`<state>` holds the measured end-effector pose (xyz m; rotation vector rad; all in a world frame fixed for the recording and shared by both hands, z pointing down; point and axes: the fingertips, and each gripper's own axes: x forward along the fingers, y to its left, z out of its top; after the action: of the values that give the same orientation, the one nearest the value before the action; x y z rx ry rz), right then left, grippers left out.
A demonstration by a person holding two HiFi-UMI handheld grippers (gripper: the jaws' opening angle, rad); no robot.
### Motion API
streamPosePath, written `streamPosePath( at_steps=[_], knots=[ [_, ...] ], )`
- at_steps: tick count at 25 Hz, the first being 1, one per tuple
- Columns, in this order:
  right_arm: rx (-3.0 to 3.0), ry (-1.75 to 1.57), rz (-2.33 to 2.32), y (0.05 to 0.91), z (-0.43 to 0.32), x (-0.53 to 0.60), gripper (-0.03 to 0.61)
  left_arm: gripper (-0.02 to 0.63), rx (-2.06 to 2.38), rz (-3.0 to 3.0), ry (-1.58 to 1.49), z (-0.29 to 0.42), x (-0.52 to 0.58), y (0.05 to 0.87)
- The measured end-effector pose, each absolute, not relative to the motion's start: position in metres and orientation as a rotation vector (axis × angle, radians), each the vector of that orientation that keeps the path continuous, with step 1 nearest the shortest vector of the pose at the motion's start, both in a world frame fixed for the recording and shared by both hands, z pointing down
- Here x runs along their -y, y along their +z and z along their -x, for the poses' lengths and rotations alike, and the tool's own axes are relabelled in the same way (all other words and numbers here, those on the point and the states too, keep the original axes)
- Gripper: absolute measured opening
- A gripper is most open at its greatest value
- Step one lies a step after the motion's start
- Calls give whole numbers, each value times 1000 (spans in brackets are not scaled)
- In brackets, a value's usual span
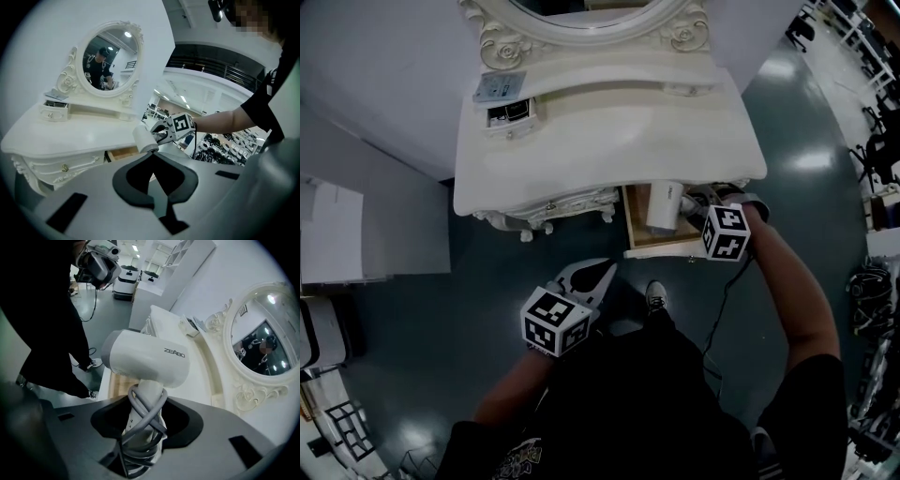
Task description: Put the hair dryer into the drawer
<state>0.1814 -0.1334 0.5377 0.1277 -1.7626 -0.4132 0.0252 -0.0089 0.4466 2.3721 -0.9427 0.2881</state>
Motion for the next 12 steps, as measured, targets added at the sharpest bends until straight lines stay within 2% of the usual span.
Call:
streamPosePath(
  at_steps=[5, 12],
  knots=[
    [1790, -418, 1, 570, -204, 137, 207, 3, 996, -2312, 294, -71, 17, 454],
    [1815, -395, 118, 621, -219, 146, 207, 3, 1085, -2214, 284, -100, 26, 480]
  ],
)
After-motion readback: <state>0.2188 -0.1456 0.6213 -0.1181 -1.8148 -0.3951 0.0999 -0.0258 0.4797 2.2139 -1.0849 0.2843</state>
